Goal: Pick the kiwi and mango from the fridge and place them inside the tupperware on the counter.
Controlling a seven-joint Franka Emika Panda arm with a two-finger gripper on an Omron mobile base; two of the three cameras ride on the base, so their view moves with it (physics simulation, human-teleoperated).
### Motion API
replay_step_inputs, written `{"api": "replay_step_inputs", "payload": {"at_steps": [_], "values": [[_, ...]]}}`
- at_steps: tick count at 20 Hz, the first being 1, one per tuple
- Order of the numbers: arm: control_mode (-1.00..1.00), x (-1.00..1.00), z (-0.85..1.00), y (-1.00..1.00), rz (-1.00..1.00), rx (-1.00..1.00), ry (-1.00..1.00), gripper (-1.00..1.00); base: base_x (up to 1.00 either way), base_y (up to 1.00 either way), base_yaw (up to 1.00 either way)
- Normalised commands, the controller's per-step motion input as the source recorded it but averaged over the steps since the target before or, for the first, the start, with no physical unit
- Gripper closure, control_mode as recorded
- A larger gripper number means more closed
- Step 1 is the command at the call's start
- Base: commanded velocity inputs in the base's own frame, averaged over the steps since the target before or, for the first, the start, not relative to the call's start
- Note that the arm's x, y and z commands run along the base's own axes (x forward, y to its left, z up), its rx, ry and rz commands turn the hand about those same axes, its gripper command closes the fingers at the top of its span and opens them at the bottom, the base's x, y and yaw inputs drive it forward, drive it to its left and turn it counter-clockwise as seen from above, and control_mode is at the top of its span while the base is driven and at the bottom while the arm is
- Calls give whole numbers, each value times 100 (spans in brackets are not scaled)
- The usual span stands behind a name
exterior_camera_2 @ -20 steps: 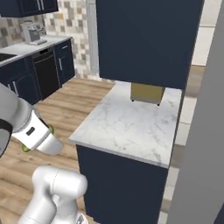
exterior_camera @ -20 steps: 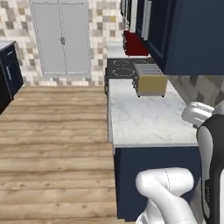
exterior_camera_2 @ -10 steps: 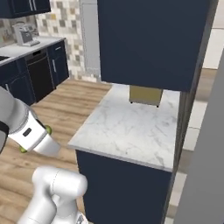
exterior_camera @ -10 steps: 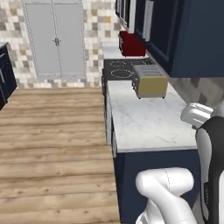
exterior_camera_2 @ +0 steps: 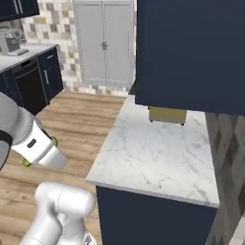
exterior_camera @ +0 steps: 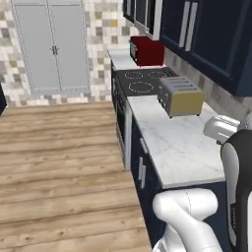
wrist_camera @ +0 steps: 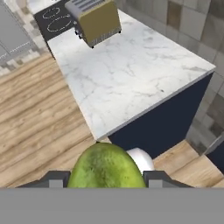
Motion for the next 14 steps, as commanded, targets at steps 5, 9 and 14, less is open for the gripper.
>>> {"api": "replay_step_inputs", "payload": {"at_steps": [5,9,14], "values": [[100,0,0,0,0,0,0,100,28,69,-34],[100,0,0,0,0,0,0,100,1,63,-28],[100,0,0,0,0,0,0,100,-2,63,-37]]}}
